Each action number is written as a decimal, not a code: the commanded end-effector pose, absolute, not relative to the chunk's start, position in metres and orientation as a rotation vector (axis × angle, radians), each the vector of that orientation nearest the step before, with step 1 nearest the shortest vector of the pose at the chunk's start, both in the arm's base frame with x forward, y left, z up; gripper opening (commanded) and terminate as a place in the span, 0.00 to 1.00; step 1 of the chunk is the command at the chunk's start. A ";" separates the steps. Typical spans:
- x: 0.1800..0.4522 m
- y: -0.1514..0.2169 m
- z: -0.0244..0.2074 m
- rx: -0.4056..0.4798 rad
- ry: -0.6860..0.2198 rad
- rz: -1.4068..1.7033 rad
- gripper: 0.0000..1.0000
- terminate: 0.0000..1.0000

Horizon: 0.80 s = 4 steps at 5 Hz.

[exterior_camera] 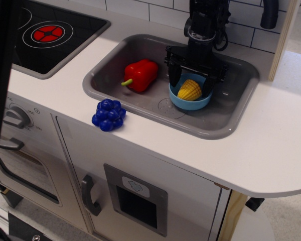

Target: Take corn out of bowl sink

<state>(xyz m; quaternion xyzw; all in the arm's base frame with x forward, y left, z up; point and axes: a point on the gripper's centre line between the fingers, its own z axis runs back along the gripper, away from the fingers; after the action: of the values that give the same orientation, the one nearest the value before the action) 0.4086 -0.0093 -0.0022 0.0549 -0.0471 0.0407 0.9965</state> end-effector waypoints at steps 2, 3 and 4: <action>0.419 -0.020 0.026 0.060 -0.142 0.168 0.00 0.00; 0.422 -0.017 0.047 0.058 -0.189 0.214 0.00 0.00; 0.418 -0.014 0.075 0.025 -0.222 0.230 0.00 0.00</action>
<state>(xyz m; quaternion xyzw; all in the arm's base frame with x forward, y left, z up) 0.4129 -0.0131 0.0438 0.0152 -0.0705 0.1125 0.9910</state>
